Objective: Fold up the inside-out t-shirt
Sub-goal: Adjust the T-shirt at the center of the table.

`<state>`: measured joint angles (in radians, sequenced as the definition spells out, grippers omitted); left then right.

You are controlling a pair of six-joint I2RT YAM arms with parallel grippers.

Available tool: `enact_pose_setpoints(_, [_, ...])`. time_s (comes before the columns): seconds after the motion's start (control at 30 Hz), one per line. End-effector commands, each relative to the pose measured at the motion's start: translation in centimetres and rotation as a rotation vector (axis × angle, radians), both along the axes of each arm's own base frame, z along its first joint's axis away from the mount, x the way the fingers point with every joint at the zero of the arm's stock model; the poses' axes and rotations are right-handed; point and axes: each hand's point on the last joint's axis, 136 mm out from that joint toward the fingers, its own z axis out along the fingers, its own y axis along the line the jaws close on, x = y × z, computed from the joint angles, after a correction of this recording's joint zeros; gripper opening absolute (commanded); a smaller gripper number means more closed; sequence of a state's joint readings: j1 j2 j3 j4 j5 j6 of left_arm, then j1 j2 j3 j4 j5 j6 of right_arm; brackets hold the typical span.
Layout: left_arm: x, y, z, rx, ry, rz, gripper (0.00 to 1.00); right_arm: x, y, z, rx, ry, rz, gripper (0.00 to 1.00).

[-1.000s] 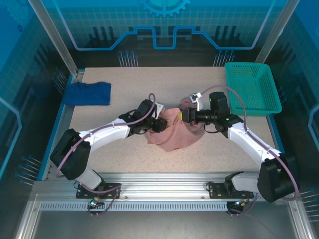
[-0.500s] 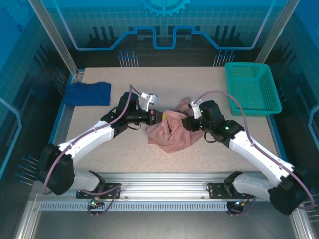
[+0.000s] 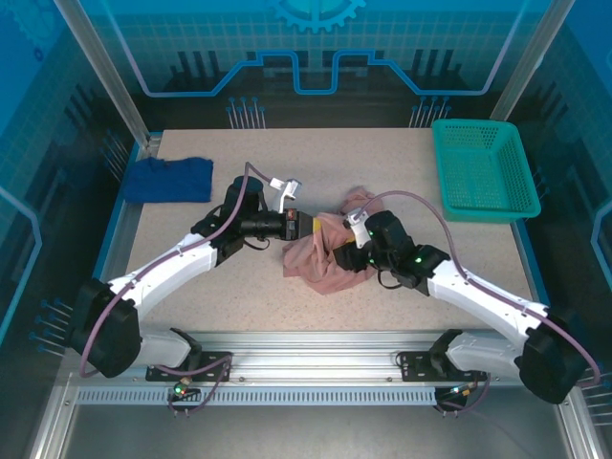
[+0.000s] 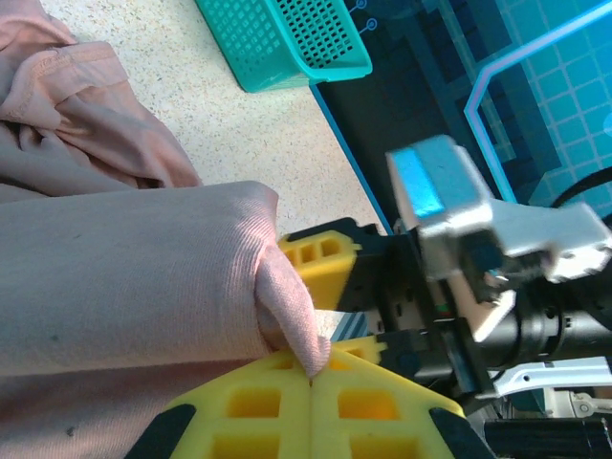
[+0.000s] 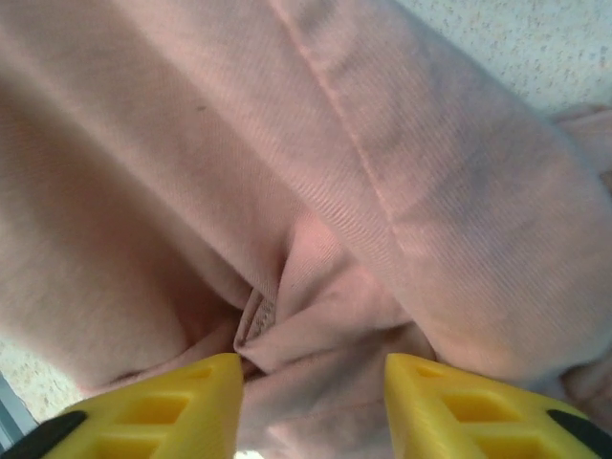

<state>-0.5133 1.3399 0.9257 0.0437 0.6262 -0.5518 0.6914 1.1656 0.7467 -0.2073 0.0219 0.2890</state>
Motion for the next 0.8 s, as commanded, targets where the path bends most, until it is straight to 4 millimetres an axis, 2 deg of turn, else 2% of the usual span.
enact_pose_setpoints(0.0, [-0.5, -0.1, 0.5, -0.022, -0.006, -0.021, 0.00, 1.1, 1.5, 0.2, 0.063, 0.005, -0.040, 0.51])
enact_pose_setpoints(0.17, [-0.6, 0.1, 0.6, -0.021, -0.016, -0.017, 0.00, 3.1, 2.3, -1.9, 0.039, 0.036, -0.095, 0.52])
enact_pose_setpoints(0.23, [-0.5, 0.2, 0.7, -0.018, -0.024, -0.009, 0.00, 3.9, 2.5, -2.2, 0.029, 0.024, -0.110, 0.41])
enact_pose_setpoints(0.27, [-0.5, 0.4, 0.6, -0.015, -0.025, -0.001, 0.00, 4.2, 2.7, -2.0, 0.035, 0.016, -0.103, 0.31])
enact_pose_setpoints(0.33, [0.0, 1.0, 0.3, -0.004, -0.023, 0.034, 0.00, 4.2, 2.9, -0.8, 0.053, -0.006, -0.071, 0.09])
enact_pose_setpoints(0.37, [0.5, 1.5, -0.1, 0.008, -0.018, 0.067, 0.00, 3.8, 2.7, 0.3, 0.070, -0.025, -0.044, 0.01])
enact_pose_setpoints(0.47, [2.8, 4.2, -2.4, 0.102, 0.014, 0.235, 0.00, 1.3, 2.2, 3.5, 0.216, -0.018, 0.096, 0.00])
enact_pose_setpoints(0.6, [5.5, 7.8, -6.2, 0.337, 0.032, 0.425, 0.00, -1.7, 1.1, 6.9, 0.427, 0.072, 0.247, 0.00])
enact_pose_setpoints(0.7, [6.4, 8.0, -7.5, 0.405, 0.040, 0.426, 0.07, -2.3, 0.8, 8.8, 0.522, 0.067, 0.300, 0.00])
enact_pose_setpoints(0.77, [6.4, 7.6, -7.4, 0.398, 0.029, 0.405, 0.17, -1.9, 0.6, 9.3, 0.549, 0.067, 0.293, 0.00])
